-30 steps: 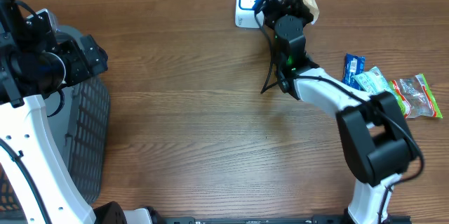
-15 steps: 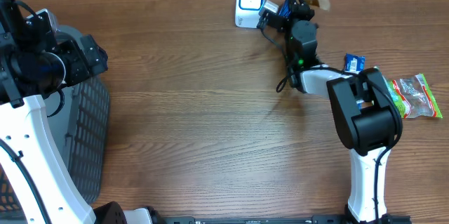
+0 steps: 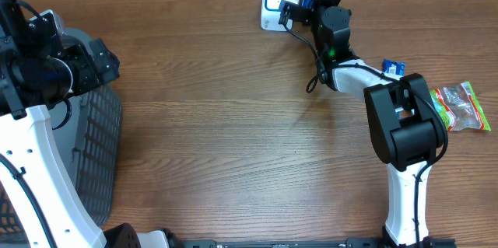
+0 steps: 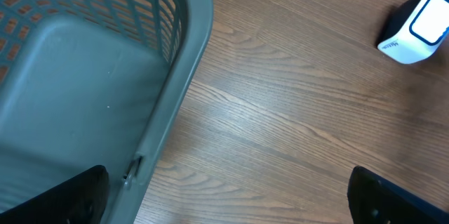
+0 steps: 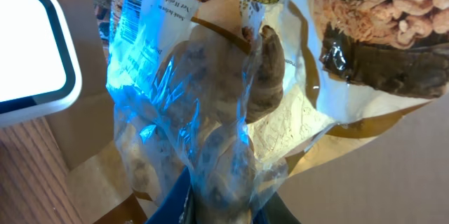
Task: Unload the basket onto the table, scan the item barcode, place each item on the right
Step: 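Hold the Pantree bag barcode against the white scanner, then carry the Pantree bag right and release it beside the other items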
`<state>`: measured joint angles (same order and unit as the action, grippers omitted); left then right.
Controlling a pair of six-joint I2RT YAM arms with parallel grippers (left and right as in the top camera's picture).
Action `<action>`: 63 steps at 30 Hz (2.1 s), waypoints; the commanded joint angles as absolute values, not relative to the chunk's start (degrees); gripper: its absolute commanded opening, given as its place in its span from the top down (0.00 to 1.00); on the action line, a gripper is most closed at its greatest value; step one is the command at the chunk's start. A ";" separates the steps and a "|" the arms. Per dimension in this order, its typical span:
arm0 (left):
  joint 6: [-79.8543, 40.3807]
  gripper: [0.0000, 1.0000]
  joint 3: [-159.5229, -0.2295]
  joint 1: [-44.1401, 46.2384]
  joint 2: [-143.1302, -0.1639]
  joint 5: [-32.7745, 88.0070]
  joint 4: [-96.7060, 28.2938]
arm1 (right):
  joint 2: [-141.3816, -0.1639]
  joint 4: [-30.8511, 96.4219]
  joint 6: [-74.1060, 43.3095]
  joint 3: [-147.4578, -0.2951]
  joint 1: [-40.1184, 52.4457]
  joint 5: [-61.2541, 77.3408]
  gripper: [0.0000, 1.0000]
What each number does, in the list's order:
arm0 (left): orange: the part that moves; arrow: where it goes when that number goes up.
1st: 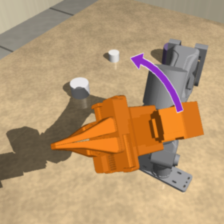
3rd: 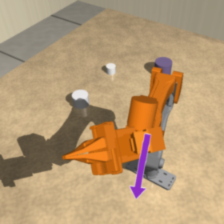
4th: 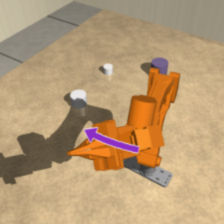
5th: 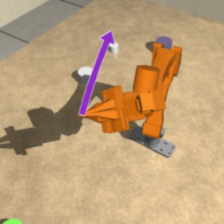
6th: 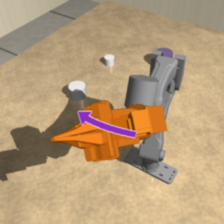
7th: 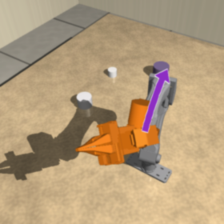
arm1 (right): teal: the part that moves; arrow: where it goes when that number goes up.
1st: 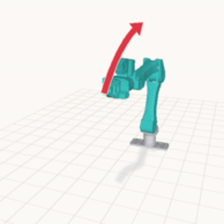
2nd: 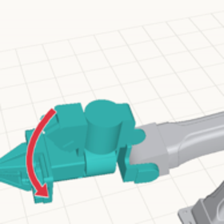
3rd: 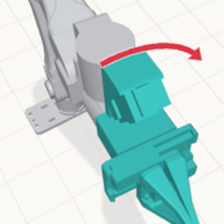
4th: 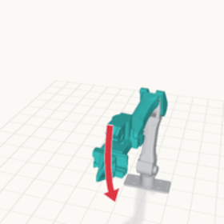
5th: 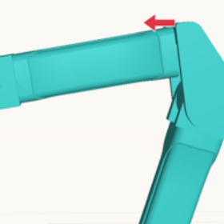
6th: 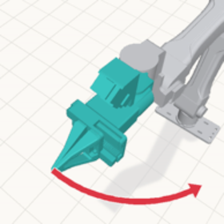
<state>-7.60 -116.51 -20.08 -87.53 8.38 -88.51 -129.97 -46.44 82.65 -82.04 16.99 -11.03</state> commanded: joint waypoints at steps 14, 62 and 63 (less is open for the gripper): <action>-8.60 0.00 -117.38 -19.86 -86.89 8.82 -88.44 | -131.94 -42.28 86.00 -83.74 17.41 -9.32 0.96; -8.60 0.00 -117.38 -19.86 -86.87 8.82 -88.44 | -102.21 17.12 15.97 -80.09 43.62 -23.57 0.96; -8.60 0.01 -117.38 -19.86 -86.89 8.82 -88.44 | -102.21 20.82 9.02 -80.09 44.75 -22.61 0.96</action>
